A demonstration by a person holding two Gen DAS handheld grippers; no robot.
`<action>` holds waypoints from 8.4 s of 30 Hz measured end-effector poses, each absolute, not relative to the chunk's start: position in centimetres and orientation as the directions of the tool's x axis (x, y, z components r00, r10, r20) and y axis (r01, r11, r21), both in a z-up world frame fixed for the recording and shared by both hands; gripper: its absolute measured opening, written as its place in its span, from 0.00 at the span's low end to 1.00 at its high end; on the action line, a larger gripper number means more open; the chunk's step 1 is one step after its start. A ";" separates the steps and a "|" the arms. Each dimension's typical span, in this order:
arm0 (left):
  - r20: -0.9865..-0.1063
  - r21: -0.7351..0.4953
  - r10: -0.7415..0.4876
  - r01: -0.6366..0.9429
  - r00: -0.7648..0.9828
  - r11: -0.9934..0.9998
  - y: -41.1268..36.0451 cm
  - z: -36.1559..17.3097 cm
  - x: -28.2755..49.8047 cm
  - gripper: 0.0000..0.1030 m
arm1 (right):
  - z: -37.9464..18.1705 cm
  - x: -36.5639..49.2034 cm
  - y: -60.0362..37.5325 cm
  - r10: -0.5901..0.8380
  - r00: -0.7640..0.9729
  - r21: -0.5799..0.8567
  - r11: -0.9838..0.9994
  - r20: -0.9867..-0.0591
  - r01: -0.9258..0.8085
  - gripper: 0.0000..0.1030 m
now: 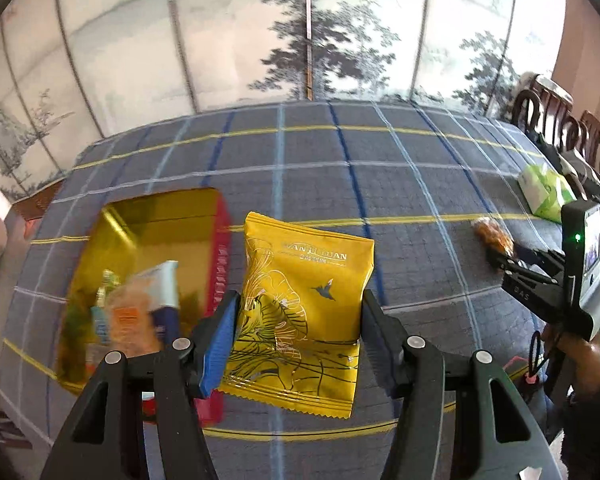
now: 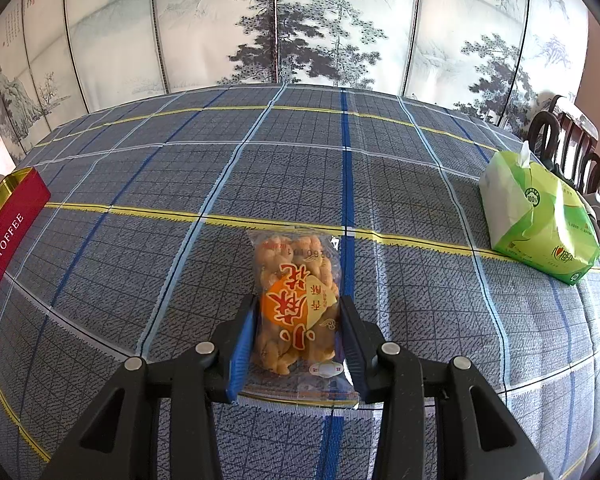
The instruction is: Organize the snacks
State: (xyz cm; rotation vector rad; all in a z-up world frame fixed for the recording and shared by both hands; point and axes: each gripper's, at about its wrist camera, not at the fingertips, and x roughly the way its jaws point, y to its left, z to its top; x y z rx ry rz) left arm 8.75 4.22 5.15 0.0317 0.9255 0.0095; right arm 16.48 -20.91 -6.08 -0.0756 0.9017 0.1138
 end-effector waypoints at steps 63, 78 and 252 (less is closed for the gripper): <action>-0.813 0.222 0.310 -0.230 0.493 0.948 20.9 1.0 7.4 0.61 | -6.1 16.5 -20.9 0.067 0.615 -0.019 0.991 -0.786 -0.132 0.40; -0.804 0.222 0.337 -0.279 0.490 0.935 21.2 2.1 6.0 0.66 | -6.1 16.5 -20.9 0.067 0.615 -0.019 0.991 -0.786 -0.132 0.40; -0.801 0.108 0.335 -0.431 0.496 0.896 24.4 3.1 -4.2 0.75 | 2.9 3.5 10.8 0.391 0.513 0.040 0.822 -0.764 -0.568 0.82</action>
